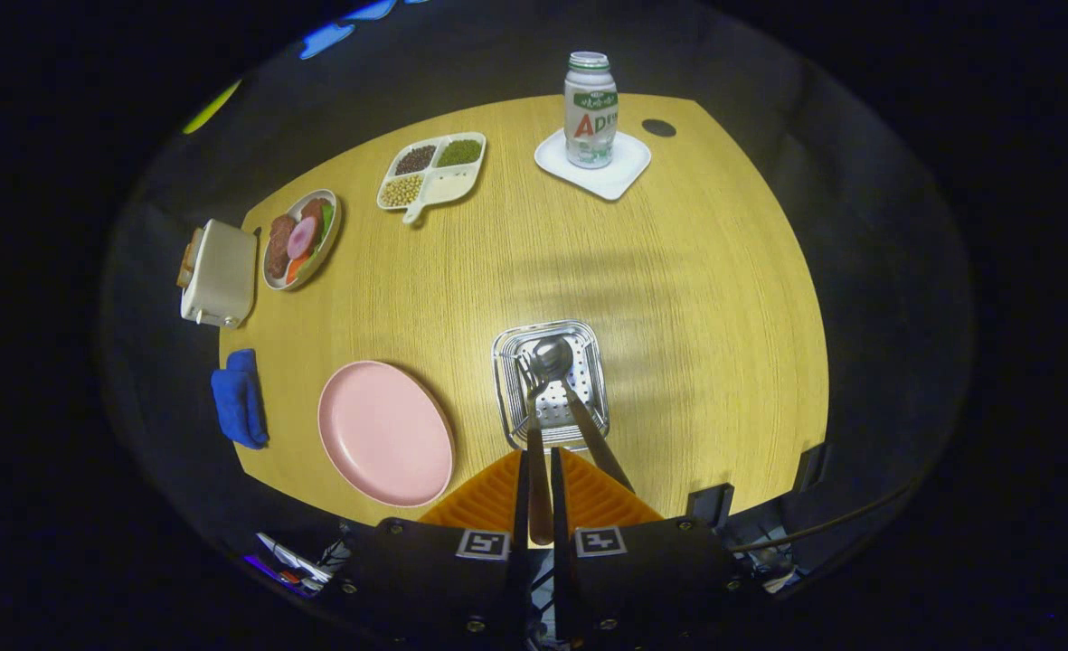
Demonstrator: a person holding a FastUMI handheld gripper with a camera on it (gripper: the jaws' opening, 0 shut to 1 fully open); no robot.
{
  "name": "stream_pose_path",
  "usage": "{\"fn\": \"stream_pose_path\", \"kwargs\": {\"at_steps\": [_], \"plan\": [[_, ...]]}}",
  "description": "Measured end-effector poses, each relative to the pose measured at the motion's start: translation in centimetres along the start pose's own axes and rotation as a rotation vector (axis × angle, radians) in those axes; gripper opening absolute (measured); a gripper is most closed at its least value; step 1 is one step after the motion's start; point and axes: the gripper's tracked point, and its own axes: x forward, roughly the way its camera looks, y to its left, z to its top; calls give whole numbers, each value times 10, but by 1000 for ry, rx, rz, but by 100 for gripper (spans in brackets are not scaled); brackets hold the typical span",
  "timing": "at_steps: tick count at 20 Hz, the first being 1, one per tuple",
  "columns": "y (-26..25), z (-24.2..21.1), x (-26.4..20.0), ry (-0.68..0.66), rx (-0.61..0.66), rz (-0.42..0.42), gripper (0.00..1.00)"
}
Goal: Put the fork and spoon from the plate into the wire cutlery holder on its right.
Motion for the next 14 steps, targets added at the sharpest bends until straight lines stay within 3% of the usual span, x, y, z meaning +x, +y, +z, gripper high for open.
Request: {"fn": "stream_pose_path", "kwargs": {"at_steps": [3,7,12,14], "plan": [[8,2,-13,-84,1,11,12],[11,19,-42,-310,-58,-37,12],[36,58,-106,-717,37,67,12],[30,68,-139,-892,42,42,12]]}}
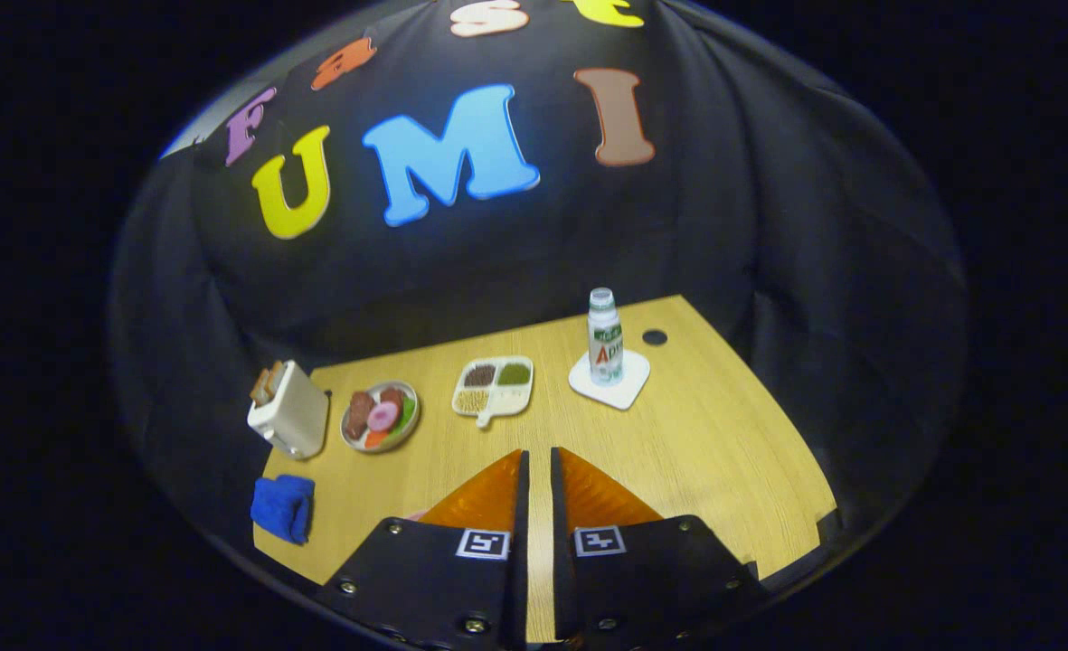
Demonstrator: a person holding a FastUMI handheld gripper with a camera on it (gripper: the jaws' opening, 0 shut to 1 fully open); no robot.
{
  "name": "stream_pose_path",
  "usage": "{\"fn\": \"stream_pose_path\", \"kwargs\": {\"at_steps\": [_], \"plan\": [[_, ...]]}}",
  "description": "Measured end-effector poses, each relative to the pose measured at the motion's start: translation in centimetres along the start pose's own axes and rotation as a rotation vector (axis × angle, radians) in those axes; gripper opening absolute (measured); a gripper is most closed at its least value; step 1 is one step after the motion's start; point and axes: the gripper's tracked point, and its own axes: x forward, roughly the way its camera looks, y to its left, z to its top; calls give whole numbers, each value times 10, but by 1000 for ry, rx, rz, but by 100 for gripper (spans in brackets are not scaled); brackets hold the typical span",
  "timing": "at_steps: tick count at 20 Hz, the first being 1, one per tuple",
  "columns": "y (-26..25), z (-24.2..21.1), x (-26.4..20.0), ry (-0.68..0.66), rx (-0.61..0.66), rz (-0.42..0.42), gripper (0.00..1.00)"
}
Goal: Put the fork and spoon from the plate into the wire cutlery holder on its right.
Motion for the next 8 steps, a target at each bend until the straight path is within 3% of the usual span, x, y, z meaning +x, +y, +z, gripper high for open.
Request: {"fn": "stream_pose_path", "kwargs": {"at_steps": [5,8], "plan": [[1,78,-51,-414,-83,-102,12],[2,105,-91,-594,-126,-176,12]]}}
